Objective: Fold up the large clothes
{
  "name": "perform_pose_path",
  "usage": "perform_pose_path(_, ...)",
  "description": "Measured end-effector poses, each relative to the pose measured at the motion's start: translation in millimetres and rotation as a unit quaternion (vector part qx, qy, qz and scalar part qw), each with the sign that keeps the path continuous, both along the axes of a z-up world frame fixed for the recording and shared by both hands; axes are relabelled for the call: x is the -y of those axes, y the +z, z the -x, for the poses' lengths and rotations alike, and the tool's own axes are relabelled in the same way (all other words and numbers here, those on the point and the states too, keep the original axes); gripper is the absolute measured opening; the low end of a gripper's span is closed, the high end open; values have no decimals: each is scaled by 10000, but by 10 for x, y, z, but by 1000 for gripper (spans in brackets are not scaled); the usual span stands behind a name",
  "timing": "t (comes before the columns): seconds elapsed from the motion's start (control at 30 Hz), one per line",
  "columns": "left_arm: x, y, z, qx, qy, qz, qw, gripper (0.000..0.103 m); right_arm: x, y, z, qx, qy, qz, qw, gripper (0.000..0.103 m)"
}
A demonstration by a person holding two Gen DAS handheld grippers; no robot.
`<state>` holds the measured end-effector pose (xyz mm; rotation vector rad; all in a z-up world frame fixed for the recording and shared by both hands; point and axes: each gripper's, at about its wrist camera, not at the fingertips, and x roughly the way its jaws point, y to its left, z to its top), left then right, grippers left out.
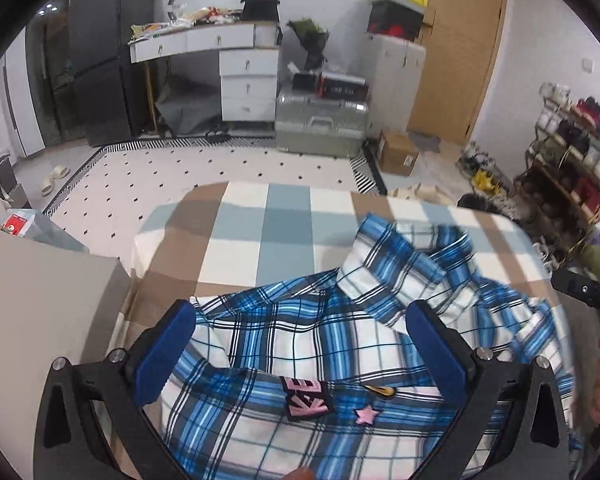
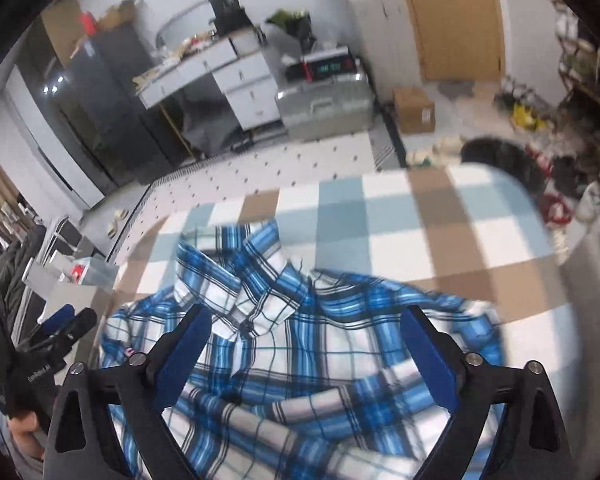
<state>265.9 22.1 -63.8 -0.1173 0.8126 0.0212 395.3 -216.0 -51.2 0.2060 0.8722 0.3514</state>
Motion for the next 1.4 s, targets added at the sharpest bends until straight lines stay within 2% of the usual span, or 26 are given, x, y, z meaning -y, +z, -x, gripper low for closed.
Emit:
perform_pose_path(0.17, 63, -251, -148, -376, -101, 17, 9992, 102, -247, -372, -312, -411, 63, -101, 9991, 93)
perform_pose_path(0.37, 88, -646, -137, -830, -23, -268, 9962, 102, -492, -625, -521, -424, 145, -205, 9988, 91)
perform_pose_path(0.4, 91, -718, -127, -909, 1, -299, 9954, 102, -522, -658, -547, -428, 129, -181, 9988, 85)
perform_pose_path(0.47, 131, -668, -73, -864, -23, -404, 9954, 102, -578, -739, -601, -449, 106, -106, 9989, 69)
perform_pose_path(0.5, 148, -628, -50, -875, -47, -402, 9953, 102, -585, -748, -611, -426, 80, -43, 9991, 55)
perform_pose_path(0.53, 155, -614, -42, -920, -45, -413, 9949, 102, -583, -735, -597, -293, 1, 124, 9995, 30)
perform_pose_path(0.6, 149, -526, 11, -929, -12, -332, 9951, 102, -512, -712, -583, -348, -32, 7, 9994, 12)
perform_pose_path(0.67, 124, -444, 38, -814, 26, -208, 9965, 102, -384, -642, -528, -210, 6, -278, 9994, 8)
perform_pose_path(0.8, 122, -188, 20, -408, 202, 50, 9990, 102, -272, -540, -428, -104, 140, -472, 9987, 7)
perform_pose_path(1.03, 415, 36, -265, -263, 64, -154, 9995, 102, -328, -448, -366, -48, 331, -346, 9988, 7)
perform_pose_path(1.07, 434, 28, -283, -280, 35, -156, 9995, 99, -327, -456, -373, -75, 342, -351, 9988, 7)
perform_pose_path(1.13, 433, -27, -312, -329, -105, -64, 9994, 84, -319, -487, -404, -121, 336, -409, 9985, 7)
perform_pose_path(1.17, 369, -130, -373, -338, -198, -17, 9992, 63, -315, -493, -419, -135, 343, -431, 9984, 7)
perform_pose_path(1.2, 378, -179, -406, -351, -316, -37, 9989, 30, -317, -498, -430, -142, 352, -432, 9983, 7)
perform_pose_path(1.23, 410, -220, -429, -398, -403, -114, 9983, 8, -319, -503, -446, -146, 354, -429, 9983, 8)
perform_pose_path(1.3, 433, -224, -403, -315, -437, -241, 9983, 7, -311, -512, -476, -195, 373, -468, 9980, 11)
perform_pose_path(1.37, 402, -210, -389, -218, -482, -128, 9985, 5, -288, -534, -501, -237, 334, -524, 9978, 15)
perform_pose_path(1.4, 366, -184, -377, -187, -483, -19, 9987, 5, -277, -550, -514, -262, 336, -545, 9976, 23)
